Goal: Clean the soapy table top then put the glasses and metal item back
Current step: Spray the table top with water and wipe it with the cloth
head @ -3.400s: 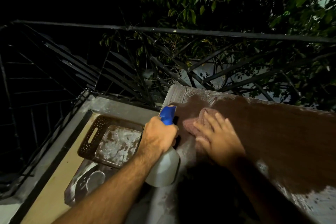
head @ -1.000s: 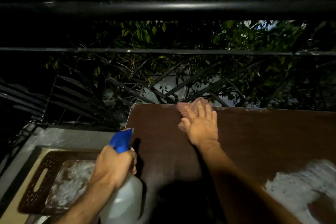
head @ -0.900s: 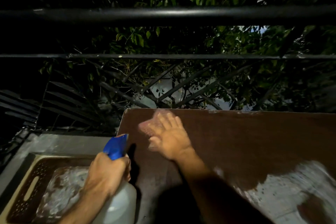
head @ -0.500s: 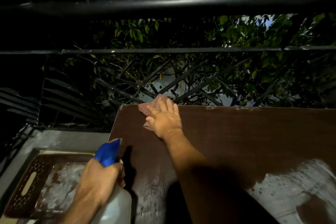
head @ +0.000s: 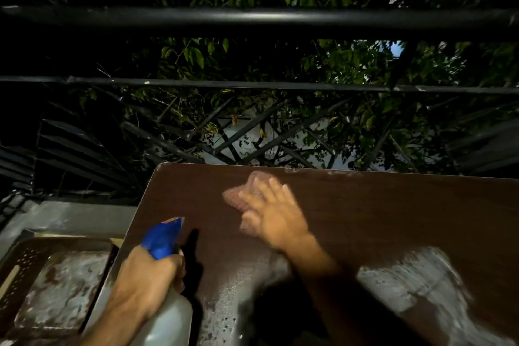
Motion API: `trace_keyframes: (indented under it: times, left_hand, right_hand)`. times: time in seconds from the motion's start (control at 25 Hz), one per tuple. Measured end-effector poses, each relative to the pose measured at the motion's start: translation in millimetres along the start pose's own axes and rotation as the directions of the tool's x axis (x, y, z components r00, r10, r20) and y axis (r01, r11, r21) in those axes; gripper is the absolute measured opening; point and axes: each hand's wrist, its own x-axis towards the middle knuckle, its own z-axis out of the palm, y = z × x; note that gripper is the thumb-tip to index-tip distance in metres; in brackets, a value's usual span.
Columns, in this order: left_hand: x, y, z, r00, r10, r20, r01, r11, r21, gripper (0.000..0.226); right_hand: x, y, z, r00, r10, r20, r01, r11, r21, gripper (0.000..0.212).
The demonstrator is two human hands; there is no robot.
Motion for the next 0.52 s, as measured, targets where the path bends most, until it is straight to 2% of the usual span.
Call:
trace_keyframes:
  times: [0.12,0.2,0.28,0.36,0.44,0.52]
  left_hand:
    - [-7,5,9,1.0,-0.011,-0.01,0.011,1.0,0.006,0.018]
    - [-14,9,16,1.0,-0.015,-0.019,0.015,1.0,0.009,0.016]
    - [-22,14,23,1.0,-0.001,-0.018,0.001,1.0,0.012,0.015]
    - [-27,20,29,1.0,0.009,-0.003,-0.009,1.0,0.008,0.021]
    - [-30,25,33,1.0,0.011,0.019,-0.012,1.0,0.017,0.03]
    - [-37,29,36,0.999,0.018,0.036,-0.019,0.999,0.048,0.027]
  right_hand:
    - [26,60,-20,0.953,0.301,0.038,-0.303,0.95,0.076,0.059]
    - [20,72,-21,0.94,0.339,0.045,-0.342,0.936,0.083,0.059]
    - [-1,60,-13,0.973,0.23,0.029,-0.232,0.971,0.053,0.059]
    - [-37,40,-2,0.999,0.046,0.011,-0.046,0.999,0.009,0.059]
    - [-79,22,10,0.991,-0.135,0.012,0.136,0.99,-0.036,0.056]
    - [-119,11,19,0.964,-0.256,0.068,0.26,0.964,-0.064,0.056]
